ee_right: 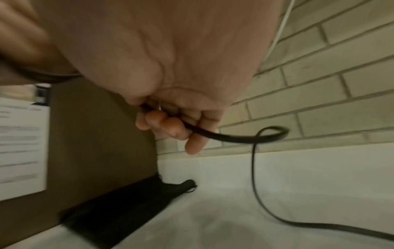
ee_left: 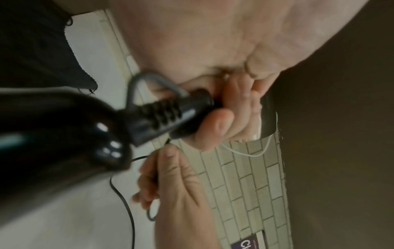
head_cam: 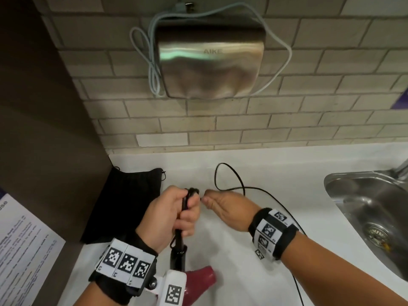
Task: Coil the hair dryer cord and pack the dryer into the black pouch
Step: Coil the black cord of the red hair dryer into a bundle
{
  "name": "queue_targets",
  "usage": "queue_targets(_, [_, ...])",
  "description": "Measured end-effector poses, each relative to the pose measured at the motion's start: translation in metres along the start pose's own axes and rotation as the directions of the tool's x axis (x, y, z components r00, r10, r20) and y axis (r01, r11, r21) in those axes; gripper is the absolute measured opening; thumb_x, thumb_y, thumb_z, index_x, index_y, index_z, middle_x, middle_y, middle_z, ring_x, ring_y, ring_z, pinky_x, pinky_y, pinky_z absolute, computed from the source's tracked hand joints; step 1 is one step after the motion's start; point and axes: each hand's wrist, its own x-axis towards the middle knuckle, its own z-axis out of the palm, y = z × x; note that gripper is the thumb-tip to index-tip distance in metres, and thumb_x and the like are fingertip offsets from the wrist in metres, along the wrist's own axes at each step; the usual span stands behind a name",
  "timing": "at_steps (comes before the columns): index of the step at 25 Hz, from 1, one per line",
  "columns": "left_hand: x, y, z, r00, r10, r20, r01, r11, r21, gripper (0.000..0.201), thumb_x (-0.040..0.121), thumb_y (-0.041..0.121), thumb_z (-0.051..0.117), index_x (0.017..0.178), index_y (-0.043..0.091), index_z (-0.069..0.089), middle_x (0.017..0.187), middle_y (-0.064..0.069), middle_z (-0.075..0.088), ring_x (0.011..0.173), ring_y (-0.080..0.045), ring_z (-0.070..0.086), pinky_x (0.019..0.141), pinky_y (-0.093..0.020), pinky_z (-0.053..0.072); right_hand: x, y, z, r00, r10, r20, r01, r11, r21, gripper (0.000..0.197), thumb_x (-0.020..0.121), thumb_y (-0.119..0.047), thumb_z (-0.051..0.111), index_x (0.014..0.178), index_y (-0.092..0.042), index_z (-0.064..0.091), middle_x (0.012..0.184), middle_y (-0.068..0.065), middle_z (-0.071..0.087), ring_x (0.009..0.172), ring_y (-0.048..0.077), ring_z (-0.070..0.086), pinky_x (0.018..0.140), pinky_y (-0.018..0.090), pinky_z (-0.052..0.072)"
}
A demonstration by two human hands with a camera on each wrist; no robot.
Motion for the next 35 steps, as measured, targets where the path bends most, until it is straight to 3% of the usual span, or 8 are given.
queue_targets(5, [0.029,-0.010,0.006,0.921,0.291,-0.260,-0.262,0.955,0.141,0.025,0.098,0.015,0.035,0.078,0.014,0.048,0.057,0.002,0.046,0.047,-0.017,0.046,0.055,-0.032,0.043,-0.025,-0.042,0.007,0.982,-0.073,0.172,0.086,0.994,-0.071,0.021,0.104,-0.022,0.038,0.101,-0.012,0.056,0.092,0.009,0.066,0.077,0.028,0.062,0.075,0.048,0.055])
queue_targets(13, [0.027,-0.007,0.014,0.903,0.413,-0.115,-0.221,0.678,0.701,0.034,0.108,0.018,0.039,0.084,0.008,0.060,0.064,0.005,0.059,0.054,-0.004,0.054,0.060,-0.017,0.046,-0.036,-0.061,-0.072,0.971,-0.134,0.196,0.185,0.945,-0.271,0.022,0.106,-0.039,0.047,0.116,-0.032,0.066,0.106,-0.008,0.073,0.094,0.017,0.066,0.085,0.036,0.054])
queue_targets(17, [0.013,-0.011,0.026,0.965,0.251,-0.078,-0.188,0.865,0.465,0.049,0.110,0.035,0.034,0.074,0.013,0.058,0.048,0.010,0.046,0.040,-0.006,0.034,0.039,-0.018,0.027,-0.021,-0.043,-0.092,0.989,-0.139,0.052,0.144,0.984,-0.109,0.016,0.101,-0.041,0.060,0.103,-0.029,0.071,0.096,-0.011,0.065,0.088,0.009,0.062,0.084,0.035,0.054])
queue_targets(21, [0.010,-0.003,0.023,0.991,0.106,-0.081,-0.075,0.944,0.320,0.048,0.107,0.043,0.035,0.069,0.017,0.052,0.048,0.006,0.030,0.039,-0.008,0.021,0.050,-0.031,0.010,-0.010,-0.015,-0.064,0.994,-0.079,-0.070,0.093,0.965,0.243,0.023,0.106,-0.033,0.056,0.104,-0.017,0.072,0.098,0.001,0.070,0.094,0.017,0.068,0.092,0.042,0.055])
queue_targets(26, [0.005,0.005,0.021,0.994,0.105,-0.017,-0.106,0.994,-0.041,0.036,0.103,0.028,0.035,0.072,0.018,0.049,0.054,0.004,0.028,0.036,-0.007,0.025,0.037,-0.021,0.027,-0.008,-0.006,-0.021,0.990,0.044,-0.137,0.000,0.951,0.309,0.033,0.111,-0.042,0.038,0.100,-0.021,0.062,0.084,0.002,0.064,0.079,0.023,0.060,0.084,0.045,0.054])
queue_targets(28, [0.006,0.008,0.024,0.981,0.193,-0.017,-0.192,0.958,-0.212,0.033,0.107,0.027,0.035,0.080,0.015,0.050,0.058,0.003,0.039,0.038,-0.008,0.037,0.048,-0.027,0.046,-0.010,-0.007,-0.006,0.993,0.102,-0.054,-0.081,0.948,0.309,0.034,0.110,-0.042,0.036,0.100,-0.022,0.061,0.086,0.011,0.068,0.081,0.028,0.064,0.083,0.051,0.055])
queue_targets(30, [0.007,0.009,0.022,0.961,0.269,-0.059,-0.274,0.921,-0.276,0.031,0.109,0.021,0.037,0.085,0.010,0.054,0.070,-0.008,0.063,0.056,-0.019,0.065,0.081,-0.041,0.058,-0.016,-0.021,-0.001,0.997,0.071,0.025,-0.075,0.967,0.245,0.026,0.111,-0.028,0.037,0.094,-0.025,0.058,0.080,-0.004,0.066,0.072,0.003,0.063,0.079,0.036,0.052])
queue_targets(35, [0.019,-0.001,0.008,0.921,0.318,-0.224,-0.323,0.946,0.013,0.028,0.109,0.015,0.040,0.092,0.010,0.061,0.134,-0.009,0.070,0.129,-0.032,0.063,0.118,-0.048,0.039,-0.028,-0.051,-0.009,0.989,-0.009,0.149,0.023,0.996,-0.088,0.024,0.110,-0.027,0.037,0.109,-0.012,0.055,0.091,0.010,0.068,0.078,0.030,0.063,0.076,0.048,0.054])
